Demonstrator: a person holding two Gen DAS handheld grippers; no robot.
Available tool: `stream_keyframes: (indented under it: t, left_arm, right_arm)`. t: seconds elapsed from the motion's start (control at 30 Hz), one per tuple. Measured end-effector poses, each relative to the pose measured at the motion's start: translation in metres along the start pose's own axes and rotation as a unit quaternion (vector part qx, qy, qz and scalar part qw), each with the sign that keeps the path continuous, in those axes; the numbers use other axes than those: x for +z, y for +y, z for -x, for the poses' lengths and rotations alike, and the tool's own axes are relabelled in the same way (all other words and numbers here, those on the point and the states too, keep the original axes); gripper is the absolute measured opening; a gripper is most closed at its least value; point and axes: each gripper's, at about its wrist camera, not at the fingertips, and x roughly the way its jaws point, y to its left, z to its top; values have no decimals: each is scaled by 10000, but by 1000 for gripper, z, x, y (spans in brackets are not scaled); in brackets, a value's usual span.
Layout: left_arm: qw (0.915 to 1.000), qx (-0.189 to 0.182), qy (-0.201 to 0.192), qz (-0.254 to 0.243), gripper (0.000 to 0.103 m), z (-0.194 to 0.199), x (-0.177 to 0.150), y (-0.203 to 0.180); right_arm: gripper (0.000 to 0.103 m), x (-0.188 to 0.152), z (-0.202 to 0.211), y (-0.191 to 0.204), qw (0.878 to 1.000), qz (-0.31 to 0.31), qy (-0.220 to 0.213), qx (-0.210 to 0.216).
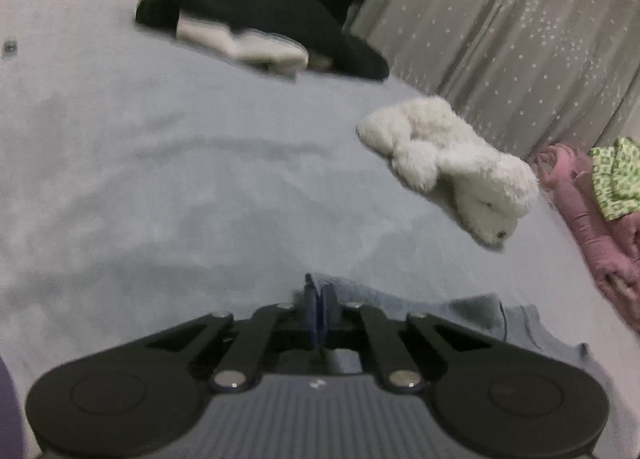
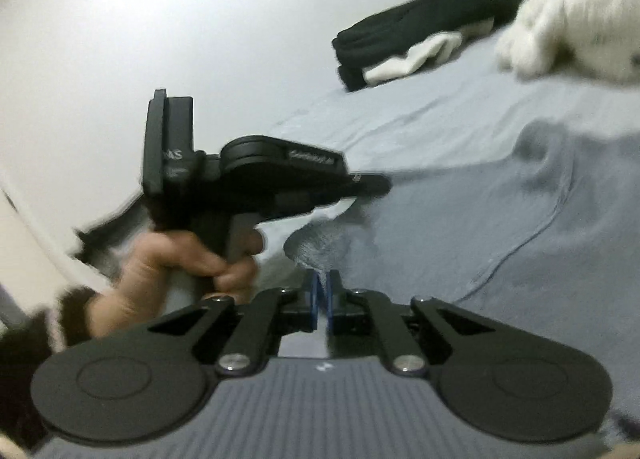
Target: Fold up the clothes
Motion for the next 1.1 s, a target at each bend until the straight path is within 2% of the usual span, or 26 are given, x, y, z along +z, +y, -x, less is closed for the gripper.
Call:
stream_keyframes:
  t: [0.1,0.17,0.27,0.33,0.37,0.4,0.43,0.5,0.63,0.77,0.83,0.9,1.03,1.1]
  left_arm:
    - [9995,232,-29,-193,3,-3,3,0]
    - [9977,561,20,-389,2,-10,1,0]
    - [9954,800,-37,-520,3,-10,1,0]
    - [9951,838,-77,-520,9,-6,3,-3]
    - [9952,814,-136,-526,11,-1,4,-6]
    - [9953,790,-194,-531,11,3,5,-9]
    - [9953,766,-253,-536,11,7,6,-12]
    - [9959,538,-290,-669,11,12,5,-26]
    - [9943,-32,-295,-1019,11,21,-1,-61]
    - [9864,-814,101,-1424,11,14,-20,-98]
    - [9807,-1080,350,-1590,11,2,-32,-112]
    - [9801,-898,345,-1736,11,-11,-36,-114]
    - [9787,-324,212,-2016,13,-37,-40,-113]
    - [9792,181,32,-2022,11,-47,-31,-103]
  right_arm:
    - [9,-6,-14,4,9996,18,259,-114]
    - [12,-11,-25,11,9986,150,461,-224]
    - [18,-7,-21,18,9987,215,464,-88]
    - [24,-2,-16,17,9987,222,456,-46]
    - [31,1,-14,17,9988,226,434,-29]
    - [38,6,-8,14,9993,235,279,-42]
    - [38,11,-2,12,9996,246,124,-60]
    - [38,19,17,12,9989,315,-176,-285]
    - [38,32,47,1,9877,378,-547,-1414]
    - [38,35,67,-22,9735,148,-688,-2176]
    - [38,34,77,-33,9647,80,-738,-2527]
    - [38,31,80,-42,9541,127,-750,-2898]
    - [38,27,84,-58,9399,97,-702,-3340]
    - [38,25,87,-66,9355,24,-663,-3470]
